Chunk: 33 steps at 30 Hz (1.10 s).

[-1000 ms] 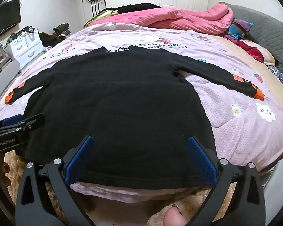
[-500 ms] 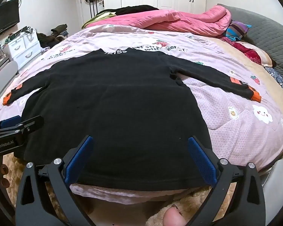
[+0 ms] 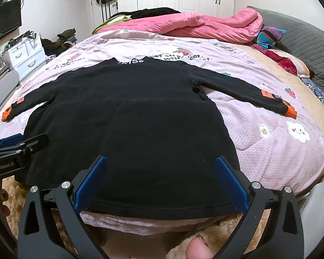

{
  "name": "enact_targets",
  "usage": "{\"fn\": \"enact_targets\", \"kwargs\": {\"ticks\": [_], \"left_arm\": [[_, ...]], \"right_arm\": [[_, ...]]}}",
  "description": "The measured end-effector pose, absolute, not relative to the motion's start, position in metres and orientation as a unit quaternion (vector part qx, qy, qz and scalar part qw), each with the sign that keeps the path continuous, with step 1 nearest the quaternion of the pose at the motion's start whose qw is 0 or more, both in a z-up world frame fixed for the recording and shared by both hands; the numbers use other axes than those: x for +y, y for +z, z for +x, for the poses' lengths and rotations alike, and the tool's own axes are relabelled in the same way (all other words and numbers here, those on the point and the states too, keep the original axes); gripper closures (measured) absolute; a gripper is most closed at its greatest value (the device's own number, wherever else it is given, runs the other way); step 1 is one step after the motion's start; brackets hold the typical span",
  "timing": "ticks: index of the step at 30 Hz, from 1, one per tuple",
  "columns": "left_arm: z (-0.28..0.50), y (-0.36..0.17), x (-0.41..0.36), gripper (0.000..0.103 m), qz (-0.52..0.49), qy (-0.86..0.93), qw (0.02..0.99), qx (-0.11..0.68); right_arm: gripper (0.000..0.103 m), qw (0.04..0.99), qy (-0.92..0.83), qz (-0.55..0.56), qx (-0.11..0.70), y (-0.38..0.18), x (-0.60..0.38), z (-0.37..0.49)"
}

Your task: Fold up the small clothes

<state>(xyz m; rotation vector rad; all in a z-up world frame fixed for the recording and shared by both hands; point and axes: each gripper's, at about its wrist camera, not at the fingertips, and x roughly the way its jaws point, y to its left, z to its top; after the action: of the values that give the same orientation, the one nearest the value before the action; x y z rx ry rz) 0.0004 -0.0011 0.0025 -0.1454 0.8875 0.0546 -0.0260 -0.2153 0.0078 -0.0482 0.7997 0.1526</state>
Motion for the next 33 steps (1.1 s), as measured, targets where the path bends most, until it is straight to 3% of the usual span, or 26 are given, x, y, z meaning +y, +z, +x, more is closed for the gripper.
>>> {"fn": "enact_targets", "kwargs": {"ticks": [33], "left_arm": [[0.0024,0.0005,-0.0002,0.009,-0.072,0.025,0.901,0.427]], "right_arm": [[0.004,0.920,0.071,-0.024,0.384,0.0089,-0.2144,-0.0234]]}}
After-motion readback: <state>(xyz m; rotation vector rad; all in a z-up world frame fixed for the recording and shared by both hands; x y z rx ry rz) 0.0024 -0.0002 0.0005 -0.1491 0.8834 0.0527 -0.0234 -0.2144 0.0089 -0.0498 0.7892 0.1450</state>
